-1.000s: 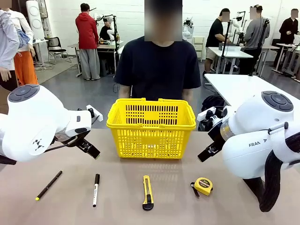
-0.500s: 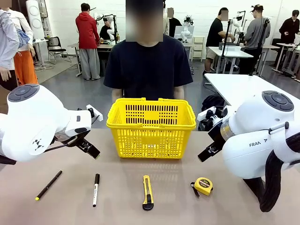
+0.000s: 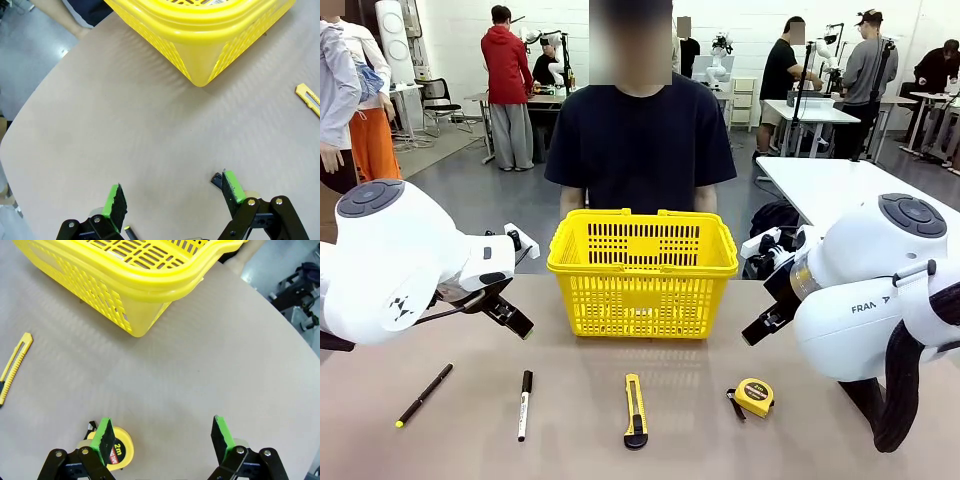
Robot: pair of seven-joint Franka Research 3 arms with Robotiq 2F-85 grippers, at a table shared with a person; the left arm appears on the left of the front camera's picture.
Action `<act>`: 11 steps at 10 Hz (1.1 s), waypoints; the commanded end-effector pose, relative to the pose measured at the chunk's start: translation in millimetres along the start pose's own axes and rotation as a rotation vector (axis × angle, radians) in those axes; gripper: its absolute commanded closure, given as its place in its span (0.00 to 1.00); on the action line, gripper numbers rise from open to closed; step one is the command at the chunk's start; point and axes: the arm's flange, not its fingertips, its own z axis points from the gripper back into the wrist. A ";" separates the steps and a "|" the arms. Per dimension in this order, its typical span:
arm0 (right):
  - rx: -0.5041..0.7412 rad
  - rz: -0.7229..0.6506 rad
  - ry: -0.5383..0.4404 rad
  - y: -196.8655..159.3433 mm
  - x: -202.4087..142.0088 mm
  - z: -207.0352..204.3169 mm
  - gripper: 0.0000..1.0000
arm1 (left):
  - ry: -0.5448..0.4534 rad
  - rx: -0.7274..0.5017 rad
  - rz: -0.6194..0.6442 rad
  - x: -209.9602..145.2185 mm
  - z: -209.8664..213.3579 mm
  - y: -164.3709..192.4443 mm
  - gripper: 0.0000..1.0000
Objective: Place the items the person wants into the basket.
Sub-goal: Pick up the item the person points to and place it in the Market Basket.
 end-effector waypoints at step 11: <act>-0.218 0.111 0.068 46.6 103.8 288.1 0.00 | -0.101 0.210 -0.132 91.3 276.8 -31.0 0.00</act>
